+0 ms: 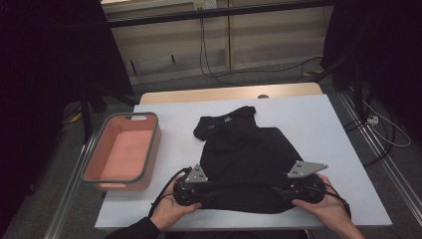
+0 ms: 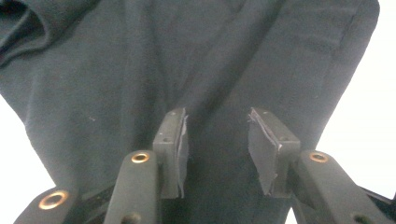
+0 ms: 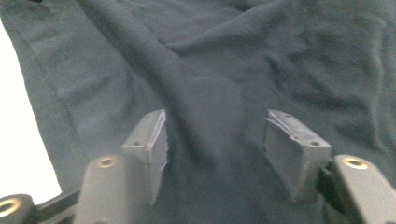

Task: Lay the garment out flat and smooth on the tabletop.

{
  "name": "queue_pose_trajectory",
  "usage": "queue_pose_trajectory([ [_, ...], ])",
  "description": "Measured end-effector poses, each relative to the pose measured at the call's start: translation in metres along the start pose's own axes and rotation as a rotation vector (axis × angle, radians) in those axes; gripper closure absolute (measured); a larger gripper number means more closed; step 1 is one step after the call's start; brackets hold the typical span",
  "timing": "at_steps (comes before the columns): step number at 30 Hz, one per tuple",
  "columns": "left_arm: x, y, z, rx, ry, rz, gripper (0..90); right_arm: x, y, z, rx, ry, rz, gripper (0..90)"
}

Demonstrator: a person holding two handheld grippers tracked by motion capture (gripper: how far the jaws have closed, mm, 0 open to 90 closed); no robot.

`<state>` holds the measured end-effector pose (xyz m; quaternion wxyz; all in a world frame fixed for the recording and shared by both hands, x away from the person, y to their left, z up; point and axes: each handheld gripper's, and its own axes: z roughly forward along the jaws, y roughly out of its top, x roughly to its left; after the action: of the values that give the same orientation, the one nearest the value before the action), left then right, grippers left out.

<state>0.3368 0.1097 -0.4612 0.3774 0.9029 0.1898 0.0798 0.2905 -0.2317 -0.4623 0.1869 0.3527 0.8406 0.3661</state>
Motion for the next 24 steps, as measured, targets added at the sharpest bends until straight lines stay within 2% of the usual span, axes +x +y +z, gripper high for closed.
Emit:
queue_pose_trajectory([
  [2,0.001,-0.001,0.003,0.025,0.009,0.015,55.9,-0.003,0.002,0.006,0.021,0.029,0.005,48.0],
  [3,0.000,-0.001,0.004,0.022,0.014,0.030,55.6,-0.003,0.002,0.009,0.035,0.038,0.005,49.2],
  [4,0.000,0.000,0.005,0.023,0.014,0.032,55.3,-0.002,0.002,0.012,0.056,0.047,-0.001,52.3],
  [6,0.000,-0.001,0.006,0.015,0.007,0.015,56.4,0.001,0.001,0.013,0.055,0.051,-0.011,57.8],
  [7,0.000,-0.001,0.006,0.013,-0.004,0.013,59.4,0.001,0.001,0.013,0.058,0.058,-0.006,62.6],
  [8,0.001,-0.001,0.005,0.018,-0.034,0.015,66.7,0.002,0.001,0.012,0.060,0.061,-0.001,67.8],
  [9,0.001,-0.002,0.004,0.023,-0.062,0.003,83.2,0.002,0.001,0.012,0.064,0.066,0.006,73.2],
  [10,0.000,-0.002,0.004,0.022,-0.056,-0.009,88.8,0.002,0.001,0.011,0.066,0.072,0.014,79.3],
  [12,-0.004,-0.001,0.003,0.033,-0.038,-0.005,90.0,0.002,0.000,0.010,0.073,0.085,0.028,87.9],
  [16,-0.003,-0.004,0.000,0.039,-0.060,-0.034,90.0,0.006,0.000,0.008,0.083,0.070,0.018,89.2],
  [18,-0.005,-0.006,-0.004,0.051,-0.079,-0.039,90.0,0.009,-0.001,0.006,0.084,0.066,0.010,89.3],
  [24,-0.015,-0.013,-0.012,0.065,-0.101,-0.039,90.0,0.023,-0.007,-0.004,0.099,0.070,-0.002,89.3],
])
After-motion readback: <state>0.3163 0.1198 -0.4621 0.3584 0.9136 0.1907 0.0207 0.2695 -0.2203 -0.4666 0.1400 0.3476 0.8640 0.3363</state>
